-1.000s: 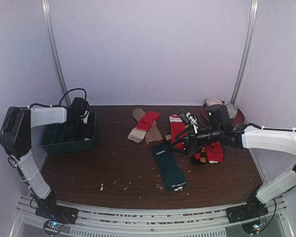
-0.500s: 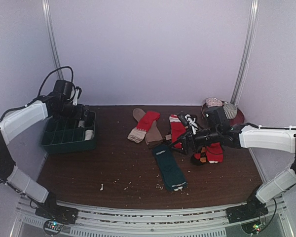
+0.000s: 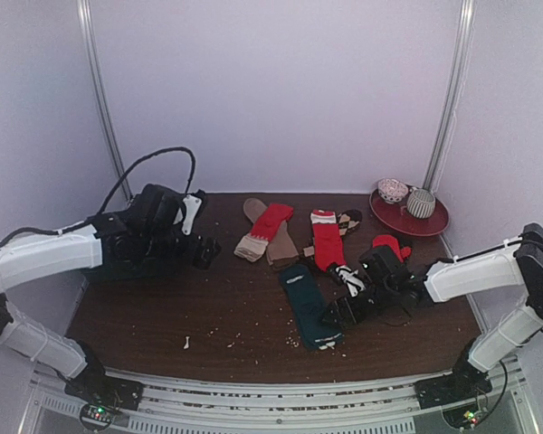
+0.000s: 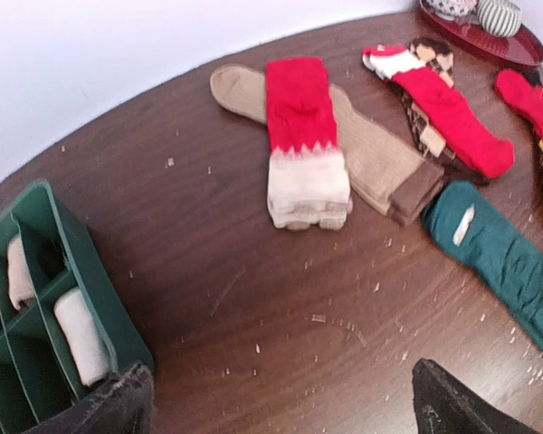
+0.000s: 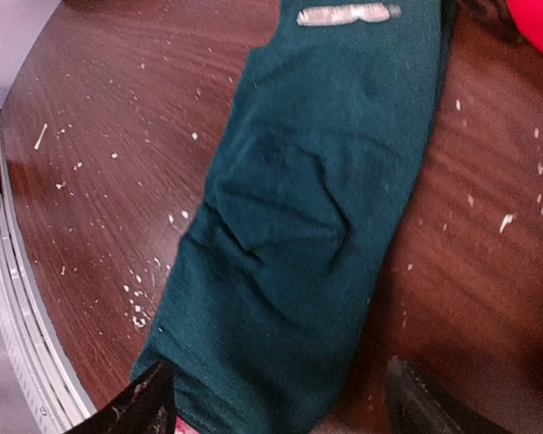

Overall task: Roll the socks
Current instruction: Move the right arm with a pair of socks.

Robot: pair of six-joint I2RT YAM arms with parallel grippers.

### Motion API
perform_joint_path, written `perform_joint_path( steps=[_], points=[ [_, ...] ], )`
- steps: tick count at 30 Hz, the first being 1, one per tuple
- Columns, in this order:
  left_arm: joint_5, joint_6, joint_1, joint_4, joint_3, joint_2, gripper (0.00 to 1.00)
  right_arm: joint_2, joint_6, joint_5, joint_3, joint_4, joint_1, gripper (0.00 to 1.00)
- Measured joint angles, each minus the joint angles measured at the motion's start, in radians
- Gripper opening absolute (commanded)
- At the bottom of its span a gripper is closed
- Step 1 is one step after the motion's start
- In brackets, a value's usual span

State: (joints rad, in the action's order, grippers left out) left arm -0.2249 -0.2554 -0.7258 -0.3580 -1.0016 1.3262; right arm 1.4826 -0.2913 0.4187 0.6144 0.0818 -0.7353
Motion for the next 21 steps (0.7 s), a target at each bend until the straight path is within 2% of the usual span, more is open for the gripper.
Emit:
perform_joint_path(
  steps=[3, 7, 13, 17, 21],
  points=[
    [-0.008, -0.009, -0.010, 0.071, 0.155, -0.078, 0.98, 0.018, -0.051, -0.040, -0.028, 0.025, -0.044, 0.76],
    [-0.019, -0.036, -0.010, 0.208, 0.367, -0.270, 0.98, 0.076, -0.129, -0.090, -0.005, 0.113, -0.156, 0.75],
    [0.066, -0.052, -0.010, 0.359, 0.493, -0.451, 0.98, 0.216, -0.254, -0.074, 0.081, 0.267, -0.328, 0.75],
    [0.150, -0.047, -0.011, 0.430, 0.563, -0.488, 0.98, 0.263, -0.283, -0.095, 0.150, 0.250, -0.385, 0.79],
    [0.222, -0.048, -0.018, 0.513, 0.655, -0.505, 0.98, 0.199, -0.241, -0.199, 0.137, 0.189, -0.402, 0.85]
  ],
)
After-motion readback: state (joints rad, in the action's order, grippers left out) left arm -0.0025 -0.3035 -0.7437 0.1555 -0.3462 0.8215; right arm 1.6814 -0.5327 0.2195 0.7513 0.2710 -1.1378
